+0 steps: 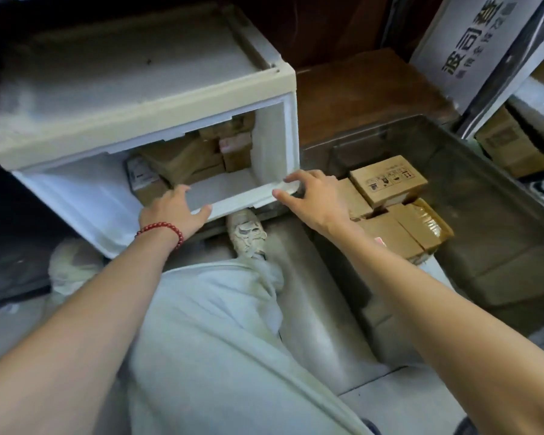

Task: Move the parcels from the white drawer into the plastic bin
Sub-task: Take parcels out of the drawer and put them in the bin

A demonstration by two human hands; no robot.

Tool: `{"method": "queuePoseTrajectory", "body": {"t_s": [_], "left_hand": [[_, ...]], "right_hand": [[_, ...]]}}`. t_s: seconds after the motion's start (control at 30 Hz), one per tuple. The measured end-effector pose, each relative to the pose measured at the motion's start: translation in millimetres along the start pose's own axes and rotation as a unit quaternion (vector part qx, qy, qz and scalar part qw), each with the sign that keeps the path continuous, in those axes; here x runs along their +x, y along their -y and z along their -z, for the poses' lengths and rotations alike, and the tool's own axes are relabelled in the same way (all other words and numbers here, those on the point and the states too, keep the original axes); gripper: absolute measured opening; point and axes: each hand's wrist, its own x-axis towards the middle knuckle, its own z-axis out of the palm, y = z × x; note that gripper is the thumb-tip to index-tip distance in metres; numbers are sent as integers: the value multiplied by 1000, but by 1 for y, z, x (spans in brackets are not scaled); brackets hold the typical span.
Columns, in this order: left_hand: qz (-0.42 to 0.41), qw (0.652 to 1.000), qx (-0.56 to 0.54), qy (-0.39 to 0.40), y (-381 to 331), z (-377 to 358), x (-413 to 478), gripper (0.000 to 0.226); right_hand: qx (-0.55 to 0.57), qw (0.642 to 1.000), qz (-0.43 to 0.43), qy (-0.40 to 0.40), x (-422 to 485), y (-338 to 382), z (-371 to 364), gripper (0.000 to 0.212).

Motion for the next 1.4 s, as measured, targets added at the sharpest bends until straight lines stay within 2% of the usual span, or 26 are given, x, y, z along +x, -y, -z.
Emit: {"method": "queuePoseTrajectory", "body": {"t_s": [0.27,0.57,0.8,1.07,1.13,1.3,1.4], "left_hand": [[24,998,-1,-59,61,-12,6,64],[11,997,23,-73,92,-40,83,78],[24,995,-68,-76,104,-60,171,117],[53,971,-218,-78,96,-58,214,145],[47,974,-207,-72,97,-55,220,144],[23,973,-205,-101,102,-45,216,119],[42,970,-215,-106,102,-48,193,119]], "right_hand": [[-14,997,53,52,36,48,-61,60],[-35,990,80,111,104,65,-135,75],[-34,990,52,127,157,63,-190,78],[1,993,54,108,196,62,-198,74],[20,994,60,94,198,64,-197,73],[61,994,53,69,198,63,-190,72],[84,994,33,65,191,65,-180,72]]}}
